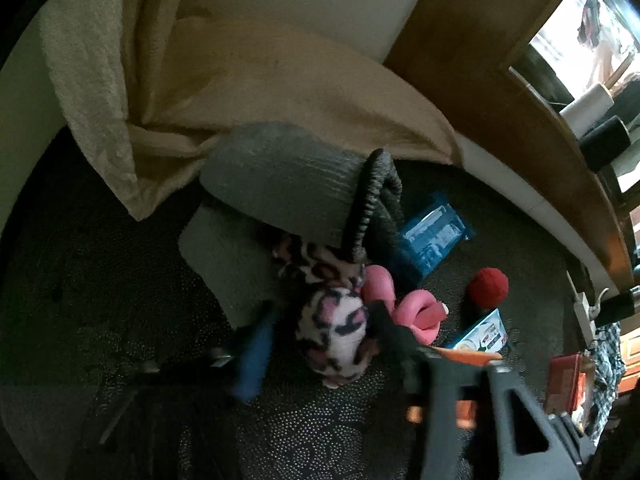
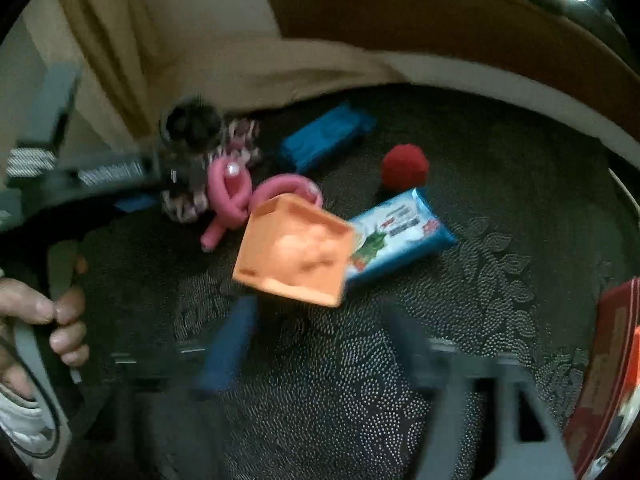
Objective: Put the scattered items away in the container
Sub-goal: 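Grasp the orange block with the right gripper while the left grasps the leopard plush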
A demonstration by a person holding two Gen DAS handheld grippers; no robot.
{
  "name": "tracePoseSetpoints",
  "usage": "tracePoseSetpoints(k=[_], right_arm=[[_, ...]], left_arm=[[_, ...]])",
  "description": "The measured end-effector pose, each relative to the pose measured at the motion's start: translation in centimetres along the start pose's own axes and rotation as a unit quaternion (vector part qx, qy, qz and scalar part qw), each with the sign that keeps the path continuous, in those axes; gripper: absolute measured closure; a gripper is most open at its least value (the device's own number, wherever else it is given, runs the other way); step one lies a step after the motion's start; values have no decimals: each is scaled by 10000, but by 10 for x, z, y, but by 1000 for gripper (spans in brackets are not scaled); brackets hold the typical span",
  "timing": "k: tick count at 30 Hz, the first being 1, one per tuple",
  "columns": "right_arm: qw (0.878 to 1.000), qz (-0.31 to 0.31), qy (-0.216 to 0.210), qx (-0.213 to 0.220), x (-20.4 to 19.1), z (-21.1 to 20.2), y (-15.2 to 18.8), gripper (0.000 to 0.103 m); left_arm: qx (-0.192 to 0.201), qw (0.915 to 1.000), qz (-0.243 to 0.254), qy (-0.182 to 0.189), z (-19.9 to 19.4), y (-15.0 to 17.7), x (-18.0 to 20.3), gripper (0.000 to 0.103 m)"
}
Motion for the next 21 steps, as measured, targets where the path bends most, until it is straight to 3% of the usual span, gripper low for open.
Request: tracePoseSetpoints(k=[5,21], right_arm=[[9999,-42,-110,53,-6,-1,-12,20],[9914,996,-656,-533,17,51,-24,21]], left_arm=[[10,9999,95,58,-6,4,-1,79],[66,9997,67,211,-49,36,-18,80]])
Point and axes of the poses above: each gripper's, at about its wrist camera, not at the fingertips, and z roughly the way its jaws point, x to its right, y to its underside, the point moved 2 cm from there along z, roughly the way its jaws point, and after that the axes turned 5 degrees about -z, right-handed, at the moved point
